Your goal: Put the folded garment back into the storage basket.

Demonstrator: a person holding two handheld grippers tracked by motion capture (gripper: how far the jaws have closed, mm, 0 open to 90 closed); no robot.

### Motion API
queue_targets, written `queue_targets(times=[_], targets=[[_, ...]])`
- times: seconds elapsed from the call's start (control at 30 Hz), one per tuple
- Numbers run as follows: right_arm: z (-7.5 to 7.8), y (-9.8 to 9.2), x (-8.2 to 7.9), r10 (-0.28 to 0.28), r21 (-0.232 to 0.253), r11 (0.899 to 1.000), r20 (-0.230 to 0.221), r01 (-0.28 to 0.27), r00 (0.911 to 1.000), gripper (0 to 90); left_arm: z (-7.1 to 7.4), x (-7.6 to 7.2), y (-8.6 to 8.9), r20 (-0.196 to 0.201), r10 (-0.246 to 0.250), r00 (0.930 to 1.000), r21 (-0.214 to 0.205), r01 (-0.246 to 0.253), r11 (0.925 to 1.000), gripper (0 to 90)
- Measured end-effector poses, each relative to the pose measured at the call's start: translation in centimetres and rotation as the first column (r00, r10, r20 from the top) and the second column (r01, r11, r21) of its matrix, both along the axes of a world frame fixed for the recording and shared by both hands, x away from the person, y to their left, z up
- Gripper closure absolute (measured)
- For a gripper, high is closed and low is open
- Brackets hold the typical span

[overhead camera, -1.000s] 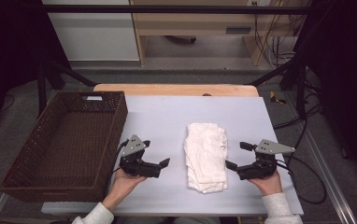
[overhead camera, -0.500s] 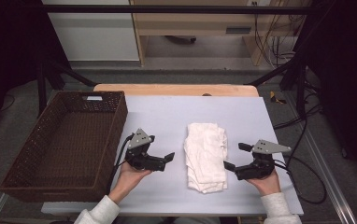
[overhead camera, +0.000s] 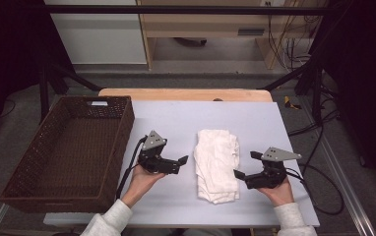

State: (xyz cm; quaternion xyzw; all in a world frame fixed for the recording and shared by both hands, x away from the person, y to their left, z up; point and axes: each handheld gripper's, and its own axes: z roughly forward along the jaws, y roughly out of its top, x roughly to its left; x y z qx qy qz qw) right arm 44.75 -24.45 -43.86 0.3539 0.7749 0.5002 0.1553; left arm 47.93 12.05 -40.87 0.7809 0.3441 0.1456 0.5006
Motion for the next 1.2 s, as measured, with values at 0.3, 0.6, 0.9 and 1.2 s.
queue_targets(times=[0.3,0.6,0.9,1.2], targets=[[-0.1,0.1,0.2,-0.013,-0.011,1.000,-0.010,0.013,0.9999,2.6,-0.2,0.9,-1.1,-0.005,-0.006,1.0000,0.011,0.006,0.9999,1.3],[-0.3,0.4,0.4,-0.022,-0.018,1.000,-0.020,0.022,0.9995,2.7,-0.5,2.3,-2.2,-0.018,-0.002,0.9998,0.021,0.002,0.9998,1.3],[-0.5,0.6,0.5,-0.032,-0.038,0.999,-0.036,0.031,0.9988,2.8,-0.9,3.4,-3.2,-0.024,0.006,0.9997,0.032,-0.005,0.9995,1.3],[-0.7,0.7,0.5,-0.037,-0.049,0.998,-0.048,0.035,0.9981,2.8,-1.2,4.4,-4.1,-0.027,0.014,0.9995,0.049,-0.013,0.9987,1.3]])
